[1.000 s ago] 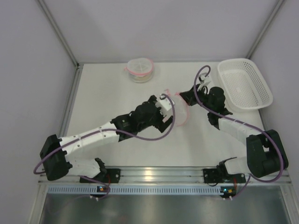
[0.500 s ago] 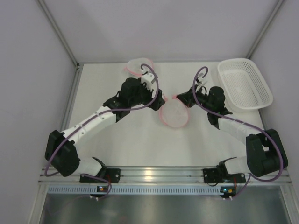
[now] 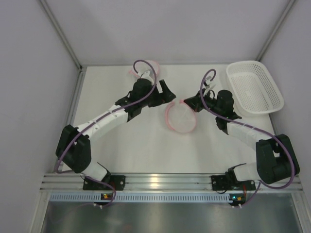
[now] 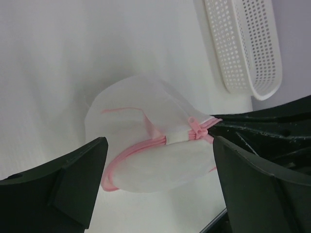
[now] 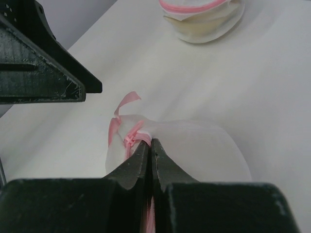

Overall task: Place the bra in the laundry bag and zip it closed
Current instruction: Close the laundry bag at the center of the board.

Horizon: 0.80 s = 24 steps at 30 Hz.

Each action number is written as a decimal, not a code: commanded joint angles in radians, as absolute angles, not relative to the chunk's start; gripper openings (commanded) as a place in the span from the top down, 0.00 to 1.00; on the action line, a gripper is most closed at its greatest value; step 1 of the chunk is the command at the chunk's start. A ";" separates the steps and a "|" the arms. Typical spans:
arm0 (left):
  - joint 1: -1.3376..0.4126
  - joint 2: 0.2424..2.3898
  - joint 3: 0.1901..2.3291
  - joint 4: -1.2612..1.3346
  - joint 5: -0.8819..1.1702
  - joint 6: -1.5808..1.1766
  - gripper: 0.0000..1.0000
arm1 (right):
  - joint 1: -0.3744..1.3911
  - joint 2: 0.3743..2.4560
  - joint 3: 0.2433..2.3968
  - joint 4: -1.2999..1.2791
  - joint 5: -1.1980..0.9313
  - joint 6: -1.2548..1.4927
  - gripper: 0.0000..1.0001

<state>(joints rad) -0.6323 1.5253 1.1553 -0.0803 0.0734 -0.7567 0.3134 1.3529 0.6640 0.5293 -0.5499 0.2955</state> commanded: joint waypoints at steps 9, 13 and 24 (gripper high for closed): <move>-0.687 1.582 1.138 0.026 -0.161 -1.031 0.17 | 0.327 1.338 0.719 0.575 -0.551 0.290 1.00; -0.701 1.626 1.166 0.046 -0.170 -1.048 0.18 | 0.330 1.341 0.722 0.578 -0.552 0.293 1.00; -0.709 1.709 1.223 0.083 -0.210 -1.081 0.46 | 0.331 1.332 0.718 0.551 -0.549 0.282 1.00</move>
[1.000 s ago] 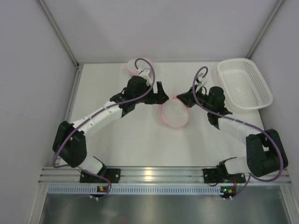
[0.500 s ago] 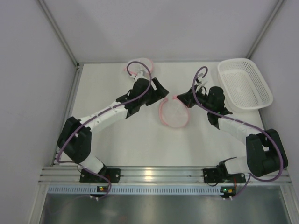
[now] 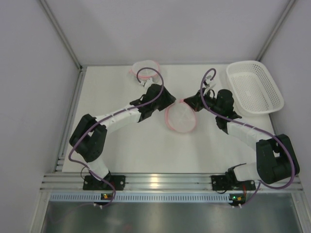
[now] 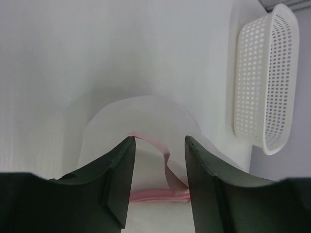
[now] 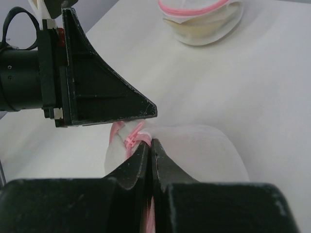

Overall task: Place the bra in the laundry bag and zip it closed
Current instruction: Close the laundry bag at the center of the board.

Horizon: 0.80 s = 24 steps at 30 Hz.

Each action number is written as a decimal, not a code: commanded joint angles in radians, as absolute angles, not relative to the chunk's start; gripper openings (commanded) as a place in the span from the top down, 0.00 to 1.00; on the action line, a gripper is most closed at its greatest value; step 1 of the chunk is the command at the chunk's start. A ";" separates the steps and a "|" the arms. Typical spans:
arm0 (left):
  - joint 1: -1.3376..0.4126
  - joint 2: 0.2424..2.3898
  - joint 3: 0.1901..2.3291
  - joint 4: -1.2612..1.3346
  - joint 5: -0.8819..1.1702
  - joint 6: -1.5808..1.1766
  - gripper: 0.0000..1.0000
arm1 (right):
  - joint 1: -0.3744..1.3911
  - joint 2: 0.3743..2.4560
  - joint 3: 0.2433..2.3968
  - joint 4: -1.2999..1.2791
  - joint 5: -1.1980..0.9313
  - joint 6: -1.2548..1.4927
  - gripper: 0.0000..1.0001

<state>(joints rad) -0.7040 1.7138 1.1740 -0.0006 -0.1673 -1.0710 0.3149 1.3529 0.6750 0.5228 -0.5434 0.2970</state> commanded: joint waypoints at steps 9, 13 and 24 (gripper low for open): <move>-0.709 1.706 1.223 0.112 -0.213 -1.075 1.00 | 0.334 1.332 0.709 0.534 -0.519 0.298 1.00; -0.709 1.677 1.209 0.127 -0.233 -1.019 1.00 | 0.336 1.324 0.759 0.384 -0.462 0.296 0.99; -0.716 1.618 1.148 0.187 -0.223 -0.945 1.00 | 0.334 1.223 0.905 -0.128 -0.335 0.314 0.54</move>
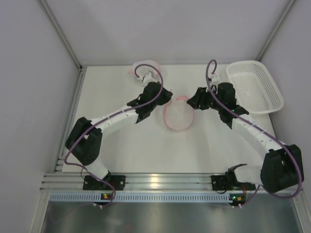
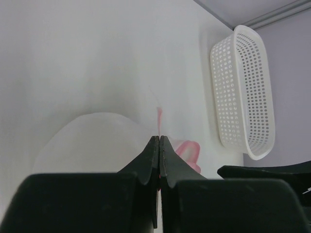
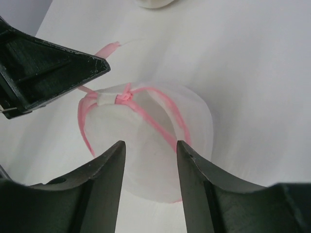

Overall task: Place the bra in the laundry bag and zip it closed
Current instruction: Close the laundry bag at the center of the board.

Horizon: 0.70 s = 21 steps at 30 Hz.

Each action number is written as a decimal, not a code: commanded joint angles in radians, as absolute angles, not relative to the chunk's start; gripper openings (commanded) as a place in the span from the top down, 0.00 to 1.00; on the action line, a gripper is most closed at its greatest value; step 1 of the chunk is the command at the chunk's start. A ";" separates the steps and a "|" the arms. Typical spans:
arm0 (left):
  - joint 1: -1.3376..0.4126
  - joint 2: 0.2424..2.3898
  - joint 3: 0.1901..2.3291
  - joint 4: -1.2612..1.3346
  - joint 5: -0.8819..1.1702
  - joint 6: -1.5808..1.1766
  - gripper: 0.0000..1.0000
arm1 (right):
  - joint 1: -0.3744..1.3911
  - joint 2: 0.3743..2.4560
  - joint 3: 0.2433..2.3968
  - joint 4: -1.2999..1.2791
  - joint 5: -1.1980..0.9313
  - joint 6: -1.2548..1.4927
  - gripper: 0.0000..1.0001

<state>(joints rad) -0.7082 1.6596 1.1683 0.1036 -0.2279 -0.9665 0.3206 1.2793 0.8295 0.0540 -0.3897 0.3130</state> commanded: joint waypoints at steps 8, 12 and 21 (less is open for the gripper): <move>-0.736 1.589 1.101 0.245 -0.204 -0.914 1.00 | 0.339 1.132 0.976 -0.152 -0.325 0.342 0.43; -0.744 1.577 1.078 0.276 -0.181 -0.893 1.00 | 0.342 1.192 0.992 -0.080 -0.414 0.266 0.41; -0.741 1.540 1.061 0.281 -0.195 -0.828 1.00 | 0.391 1.319 1.014 0.033 -0.571 -0.122 0.35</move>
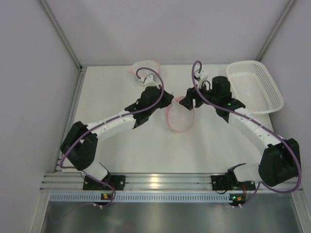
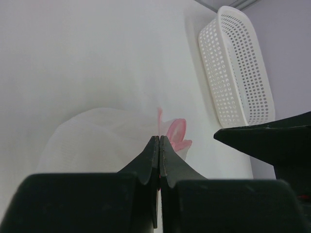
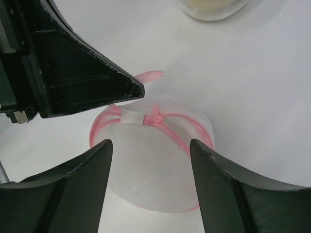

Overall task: Place the bra in the laundry bag and zip it closed
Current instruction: Close the laundry bag at the center of the board.

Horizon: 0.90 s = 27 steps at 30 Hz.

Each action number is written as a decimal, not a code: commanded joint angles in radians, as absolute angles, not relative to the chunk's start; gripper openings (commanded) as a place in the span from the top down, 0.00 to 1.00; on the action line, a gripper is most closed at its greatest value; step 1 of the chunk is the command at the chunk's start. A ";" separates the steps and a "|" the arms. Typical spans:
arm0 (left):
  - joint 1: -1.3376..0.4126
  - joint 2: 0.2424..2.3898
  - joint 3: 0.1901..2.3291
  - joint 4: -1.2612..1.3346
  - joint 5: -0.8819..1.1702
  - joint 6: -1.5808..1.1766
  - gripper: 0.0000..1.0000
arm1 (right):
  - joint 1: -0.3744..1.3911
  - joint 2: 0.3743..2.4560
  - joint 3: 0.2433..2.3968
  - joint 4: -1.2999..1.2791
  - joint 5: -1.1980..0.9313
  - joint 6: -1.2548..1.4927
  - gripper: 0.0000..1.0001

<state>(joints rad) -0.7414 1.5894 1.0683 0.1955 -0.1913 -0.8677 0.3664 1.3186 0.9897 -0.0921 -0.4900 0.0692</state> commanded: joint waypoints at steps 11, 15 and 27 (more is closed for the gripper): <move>-0.738 1.542 1.062 0.281 -0.144 -0.801 1.00 | 0.394 1.514 1.222 -0.086 -0.655 -0.274 0.34; -0.729 1.540 1.055 0.279 -0.130 -0.801 1.00 | 0.394 1.588 1.278 -0.170 -0.673 -0.327 0.36; -0.677 1.511 1.045 0.265 -0.097 -0.778 1.00 | 0.394 1.617 1.164 -0.092 -0.697 -0.224 0.63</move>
<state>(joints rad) -0.6891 1.5677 1.0500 0.2096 -0.1184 -0.8028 0.3840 1.6142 1.1839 -0.1490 -0.6769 -0.2581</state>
